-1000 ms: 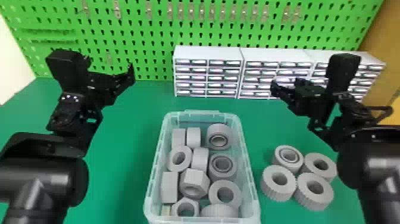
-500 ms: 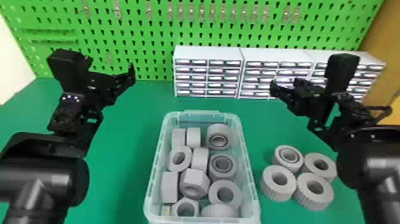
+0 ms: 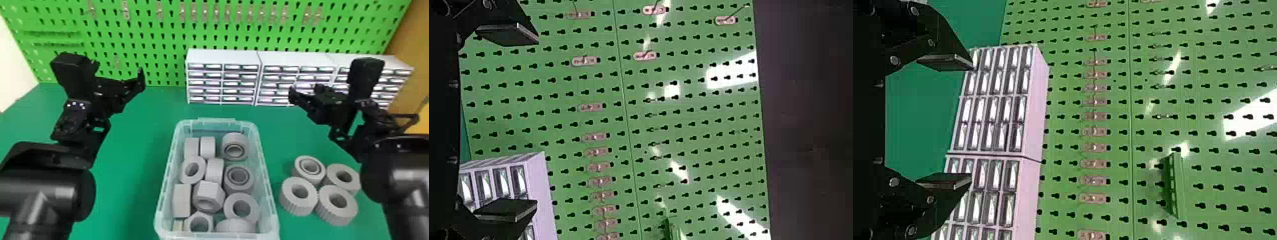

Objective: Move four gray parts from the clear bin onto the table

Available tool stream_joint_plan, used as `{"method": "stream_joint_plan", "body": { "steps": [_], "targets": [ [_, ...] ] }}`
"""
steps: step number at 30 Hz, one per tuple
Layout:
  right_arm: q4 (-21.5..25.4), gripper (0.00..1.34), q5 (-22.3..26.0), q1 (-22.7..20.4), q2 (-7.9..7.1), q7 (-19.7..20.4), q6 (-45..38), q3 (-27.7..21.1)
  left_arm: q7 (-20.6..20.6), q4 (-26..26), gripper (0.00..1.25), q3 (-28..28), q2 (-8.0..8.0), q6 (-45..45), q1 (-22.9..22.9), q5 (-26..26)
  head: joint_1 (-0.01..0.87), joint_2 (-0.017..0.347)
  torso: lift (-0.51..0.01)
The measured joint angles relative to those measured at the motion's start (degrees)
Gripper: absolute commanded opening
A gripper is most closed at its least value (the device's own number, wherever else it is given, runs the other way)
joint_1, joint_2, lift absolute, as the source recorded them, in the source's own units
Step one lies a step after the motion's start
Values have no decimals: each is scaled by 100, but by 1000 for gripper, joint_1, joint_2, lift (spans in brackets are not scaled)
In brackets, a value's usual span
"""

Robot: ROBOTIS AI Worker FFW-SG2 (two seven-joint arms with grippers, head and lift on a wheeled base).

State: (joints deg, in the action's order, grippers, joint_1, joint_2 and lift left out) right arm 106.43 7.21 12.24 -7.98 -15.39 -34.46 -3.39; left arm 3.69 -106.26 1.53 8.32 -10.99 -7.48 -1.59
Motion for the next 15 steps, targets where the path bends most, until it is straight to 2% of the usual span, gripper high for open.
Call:
{"method": "stream_joint_plan", "body": {
  "steps": [15],
  "targets": [
    [0,868,9,-1,-2,-2,-7,1,0,8,1115,-2,2,0,7,1,686,26,-50]
  ]
}}
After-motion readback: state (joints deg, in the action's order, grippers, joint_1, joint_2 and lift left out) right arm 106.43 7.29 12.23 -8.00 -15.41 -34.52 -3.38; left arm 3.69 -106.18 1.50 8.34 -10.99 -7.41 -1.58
